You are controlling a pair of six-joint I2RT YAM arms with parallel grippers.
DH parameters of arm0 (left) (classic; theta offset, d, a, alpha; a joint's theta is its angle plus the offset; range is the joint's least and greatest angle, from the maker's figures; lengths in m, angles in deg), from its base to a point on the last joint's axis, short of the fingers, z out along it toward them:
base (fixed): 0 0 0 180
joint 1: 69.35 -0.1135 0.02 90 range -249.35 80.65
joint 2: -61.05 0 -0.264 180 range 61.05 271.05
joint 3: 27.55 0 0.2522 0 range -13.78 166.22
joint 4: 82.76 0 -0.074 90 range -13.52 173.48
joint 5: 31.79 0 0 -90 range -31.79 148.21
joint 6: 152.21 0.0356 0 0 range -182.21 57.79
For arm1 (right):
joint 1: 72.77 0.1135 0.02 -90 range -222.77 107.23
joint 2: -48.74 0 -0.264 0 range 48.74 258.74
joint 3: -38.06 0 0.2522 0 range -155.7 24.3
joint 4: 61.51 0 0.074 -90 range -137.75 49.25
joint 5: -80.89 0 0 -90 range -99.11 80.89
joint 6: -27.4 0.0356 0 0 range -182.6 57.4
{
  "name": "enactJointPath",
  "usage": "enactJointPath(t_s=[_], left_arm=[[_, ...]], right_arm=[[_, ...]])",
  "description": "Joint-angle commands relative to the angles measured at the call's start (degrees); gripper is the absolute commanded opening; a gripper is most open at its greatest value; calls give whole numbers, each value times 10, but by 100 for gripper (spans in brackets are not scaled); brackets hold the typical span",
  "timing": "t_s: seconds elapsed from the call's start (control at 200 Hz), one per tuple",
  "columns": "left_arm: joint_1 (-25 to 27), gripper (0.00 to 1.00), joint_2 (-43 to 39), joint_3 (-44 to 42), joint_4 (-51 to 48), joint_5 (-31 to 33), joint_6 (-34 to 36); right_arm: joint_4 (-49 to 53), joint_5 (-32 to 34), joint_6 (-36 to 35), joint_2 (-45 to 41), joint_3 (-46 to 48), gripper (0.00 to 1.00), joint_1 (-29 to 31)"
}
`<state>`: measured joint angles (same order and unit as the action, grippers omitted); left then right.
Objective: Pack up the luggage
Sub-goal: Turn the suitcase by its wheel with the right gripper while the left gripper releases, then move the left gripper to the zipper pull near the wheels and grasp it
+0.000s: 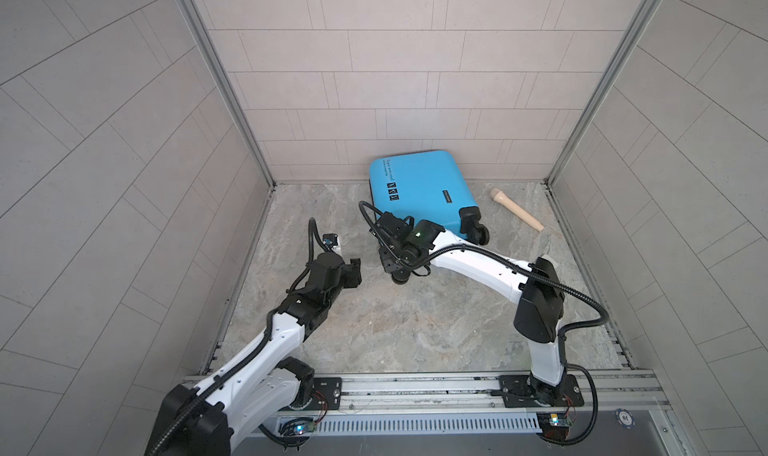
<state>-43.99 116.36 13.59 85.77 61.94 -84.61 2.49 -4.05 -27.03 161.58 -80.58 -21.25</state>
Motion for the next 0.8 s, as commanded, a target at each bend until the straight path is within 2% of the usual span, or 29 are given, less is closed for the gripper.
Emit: enactJointPath(t_s=[0.0, 0.095, 0.26, 0.425, 0.52, 0.706, 0.796], left_arm=[[19, 61, 24, -24, 121, -48, 24], [48, 60, 51, -39, 184, -44, 47], [65, 56, 126, -87, 374, -123, 72], [68, 53, 234, -100, 535, -168, 89], [68, 47, 298, -84, 588, -209, 94], [68, 36, 393, -65, 681, -224, 95], [68, 35, 428, -55, 722, -236, 93]], right_arm=[[-1, 20, -34, -46, -1, 25, -8], [3, 12, -44, -70, 19, 20, -16], [5, -5, -64, -118, 67, 16, -32], [4, -26, -73, -164, 109, 14, -60], [-6, -46, -76, -186, 136, 14, -76], [-20, -71, -73, -204, 172, 13, -98], [-23, -76, -71, -206, 177, 13, -100]])
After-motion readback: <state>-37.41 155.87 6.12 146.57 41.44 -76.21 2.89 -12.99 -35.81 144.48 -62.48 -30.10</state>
